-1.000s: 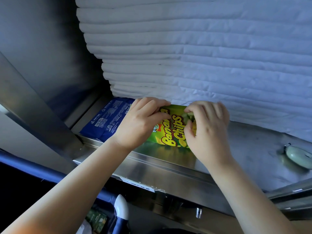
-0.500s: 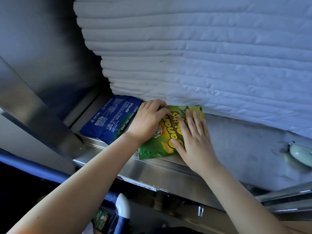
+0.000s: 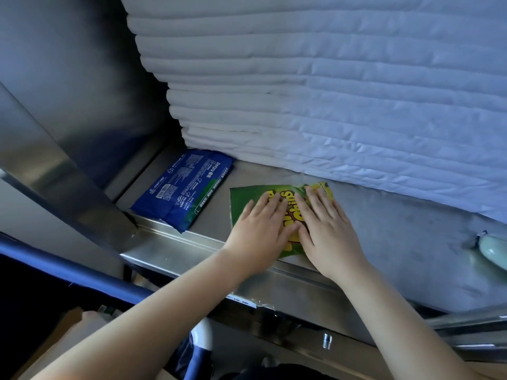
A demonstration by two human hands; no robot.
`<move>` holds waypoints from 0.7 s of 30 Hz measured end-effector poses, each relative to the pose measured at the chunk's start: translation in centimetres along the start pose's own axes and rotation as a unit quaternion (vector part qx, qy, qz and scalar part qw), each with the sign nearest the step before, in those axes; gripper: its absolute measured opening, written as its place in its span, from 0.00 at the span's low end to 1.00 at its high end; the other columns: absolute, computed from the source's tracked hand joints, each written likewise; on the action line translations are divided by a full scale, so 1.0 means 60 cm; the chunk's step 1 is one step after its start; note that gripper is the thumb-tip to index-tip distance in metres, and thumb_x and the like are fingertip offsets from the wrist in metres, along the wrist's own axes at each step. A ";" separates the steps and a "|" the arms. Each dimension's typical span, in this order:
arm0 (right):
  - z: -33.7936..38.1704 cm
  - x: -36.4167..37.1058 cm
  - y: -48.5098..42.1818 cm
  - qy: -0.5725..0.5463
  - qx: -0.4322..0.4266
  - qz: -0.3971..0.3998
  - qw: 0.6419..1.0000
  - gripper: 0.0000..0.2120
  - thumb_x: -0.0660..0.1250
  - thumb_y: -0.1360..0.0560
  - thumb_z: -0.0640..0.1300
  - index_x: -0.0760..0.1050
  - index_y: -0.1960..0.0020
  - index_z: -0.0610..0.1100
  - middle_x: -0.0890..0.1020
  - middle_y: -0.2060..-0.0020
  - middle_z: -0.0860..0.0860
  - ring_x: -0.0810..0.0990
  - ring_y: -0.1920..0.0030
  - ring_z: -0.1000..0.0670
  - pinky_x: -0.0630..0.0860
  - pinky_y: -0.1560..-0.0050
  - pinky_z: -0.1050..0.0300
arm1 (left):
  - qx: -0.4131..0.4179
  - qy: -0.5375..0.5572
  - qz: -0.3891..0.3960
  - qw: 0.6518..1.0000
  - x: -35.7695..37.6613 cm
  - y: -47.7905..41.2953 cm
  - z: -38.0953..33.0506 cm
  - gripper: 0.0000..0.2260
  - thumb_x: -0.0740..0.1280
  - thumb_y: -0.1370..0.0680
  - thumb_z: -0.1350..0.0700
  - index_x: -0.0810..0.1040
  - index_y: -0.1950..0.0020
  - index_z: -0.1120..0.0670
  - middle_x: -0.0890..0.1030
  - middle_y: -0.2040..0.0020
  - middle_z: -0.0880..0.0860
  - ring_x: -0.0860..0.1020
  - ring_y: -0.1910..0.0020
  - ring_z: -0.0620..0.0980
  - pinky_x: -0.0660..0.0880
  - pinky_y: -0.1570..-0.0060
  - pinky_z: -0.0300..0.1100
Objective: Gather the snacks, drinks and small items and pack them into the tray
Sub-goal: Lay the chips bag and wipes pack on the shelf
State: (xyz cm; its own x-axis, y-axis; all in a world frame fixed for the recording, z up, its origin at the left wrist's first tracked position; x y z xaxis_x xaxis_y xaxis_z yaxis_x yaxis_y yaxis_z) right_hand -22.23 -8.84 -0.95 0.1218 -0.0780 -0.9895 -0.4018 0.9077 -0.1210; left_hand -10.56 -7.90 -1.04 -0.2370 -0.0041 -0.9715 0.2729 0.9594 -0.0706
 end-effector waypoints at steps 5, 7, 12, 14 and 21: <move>0.000 0.002 -0.009 -0.002 0.029 -0.007 1.000 0.26 0.49 0.19 0.52 0.52 0.23 0.48 0.54 0.23 0.48 0.48 0.23 0.46 0.46 0.25 0.50 | -0.010 -0.033 0.026 0.999 0.021 0.001 0.011 0.27 0.44 0.19 0.42 0.41 0.23 0.50 0.41 0.22 0.49 0.40 0.24 0.46 0.38 0.27 0.45; 0.000 0.004 -0.015 0.002 0.034 -0.006 0.999 0.26 0.48 0.19 0.53 0.51 0.23 0.48 0.54 0.23 0.47 0.48 0.23 0.46 0.46 0.25 0.50 | -0.002 -0.041 0.040 0.998 0.019 -0.008 0.017 0.27 0.44 0.19 0.42 0.41 0.23 0.49 0.41 0.22 0.49 0.39 0.24 0.46 0.38 0.27 0.45; 0.003 0.006 -0.023 -0.001 0.041 -0.005 0.999 0.27 0.46 0.20 0.53 0.50 0.23 0.48 0.54 0.23 0.46 0.49 0.23 0.45 0.45 0.26 0.49 | -0.023 -0.076 0.050 0.996 -0.002 0.014 0.070 0.27 0.41 0.20 0.40 0.41 0.23 0.48 0.41 0.22 0.49 0.38 0.25 0.47 0.34 0.28 0.46; 0.002 0.010 -0.025 0.010 0.042 -0.001 0.999 0.28 0.44 0.20 0.54 0.48 0.22 0.48 0.53 0.23 0.46 0.49 0.23 0.45 0.45 0.26 0.49 | -0.055 -0.102 0.006 0.993 -0.025 0.047 0.112 0.28 0.40 0.21 0.40 0.41 0.23 0.49 0.41 0.23 0.49 0.36 0.26 0.46 0.32 0.29 0.46; 0.026 0.000 -0.047 0.007 0.050 -0.016 0.999 0.28 0.53 0.20 0.54 0.56 0.24 0.43 0.58 0.25 0.41 0.53 0.25 0.41 0.51 0.27 0.44 | -0.118 -0.139 -0.037 0.982 -0.073 0.133 0.205 0.27 0.49 0.19 0.43 0.49 0.23 0.51 0.48 0.22 0.52 0.44 0.24 0.51 0.39 0.27 0.46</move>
State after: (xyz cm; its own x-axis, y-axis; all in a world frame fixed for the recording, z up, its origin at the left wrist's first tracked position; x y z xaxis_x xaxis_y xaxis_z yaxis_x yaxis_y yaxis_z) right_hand -19.70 -10.75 -0.47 0.1208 -0.1131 -0.9862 -0.3053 0.9411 -0.1453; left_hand 4.16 -3.70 -0.11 0.0254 -0.1221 -0.9922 0.0321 0.9921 -0.1213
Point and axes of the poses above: each hand's wrist, its own y-axis away from the middle knuckle, its own x-axis out of the palm, z = x × y, the point moved 7 cm from there along -y, towards the middle knuckle
